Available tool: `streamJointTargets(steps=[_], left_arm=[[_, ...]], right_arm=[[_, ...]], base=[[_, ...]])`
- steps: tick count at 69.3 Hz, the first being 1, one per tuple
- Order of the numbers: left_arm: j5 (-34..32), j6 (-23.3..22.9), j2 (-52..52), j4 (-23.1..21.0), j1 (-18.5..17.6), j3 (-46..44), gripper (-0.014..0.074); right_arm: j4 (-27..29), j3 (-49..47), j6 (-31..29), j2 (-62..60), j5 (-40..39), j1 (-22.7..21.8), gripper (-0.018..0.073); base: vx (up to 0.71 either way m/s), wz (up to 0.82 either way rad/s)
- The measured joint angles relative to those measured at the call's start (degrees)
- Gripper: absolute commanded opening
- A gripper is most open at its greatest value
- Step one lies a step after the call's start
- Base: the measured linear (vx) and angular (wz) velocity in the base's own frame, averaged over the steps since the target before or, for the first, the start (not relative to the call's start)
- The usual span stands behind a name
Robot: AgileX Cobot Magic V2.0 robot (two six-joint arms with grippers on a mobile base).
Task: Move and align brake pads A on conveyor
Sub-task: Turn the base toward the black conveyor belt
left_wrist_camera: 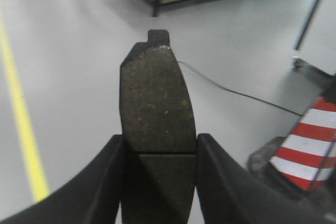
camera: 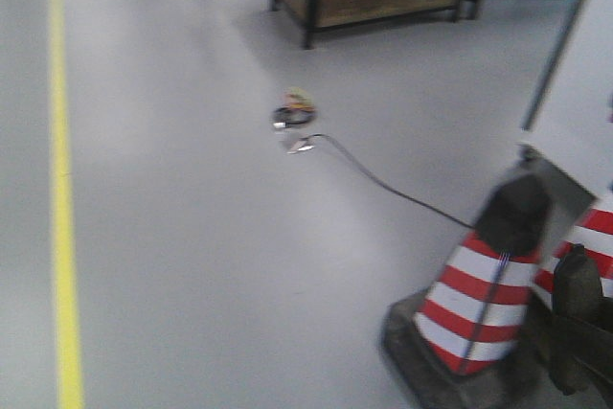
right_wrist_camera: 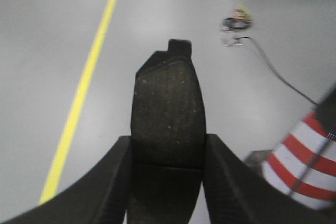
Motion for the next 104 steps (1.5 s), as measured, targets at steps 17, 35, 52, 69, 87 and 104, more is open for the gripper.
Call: streamJointTargets(steps=[17, 35, 52, 69, 87, 104], left_arm=[[-0.05, 0.0, 0.0, 0.0, 0.0, 0.0, -0.0006], [-0.05, 0.0, 0.0, 0.0, 0.0, 0.0, -0.0006], [-0.05, 0.0, 0.0, 0.0, 0.0, 0.0, -0.0006], [-0.05, 0.0, 0.0, 0.0, 0.0, 0.0, -0.0006], [-0.05, 0.0, 0.0, 0.0, 0.0, 0.0, -0.0006], [-0.05, 0.0, 0.0, 0.0, 0.0, 0.0, -0.0006]], right_arm=[[-0.05, 0.0, 0.0, 0.0, 0.0, 0.0, -0.0004], [-0.05, 0.0, 0.0, 0.0, 0.0, 0.0, -0.0004], [-0.05, 0.0, 0.0, 0.0, 0.0, 0.0, -0.0004], [-0.11, 0.0, 0.0, 0.0, 0.0, 0.0, -0.0004], [-0.11, 0.0, 0.0, 0.0, 0.0, 0.0, -0.0004], [-0.15, 0.0, 0.0, 0.0, 0.0, 0.0, -0.0004]], base=[[0.21, -0.96], [0.18, -0.82], [0.15, -0.8], [0.13, -0.85], [0.12, -0.8], [0.09, -0.57]])
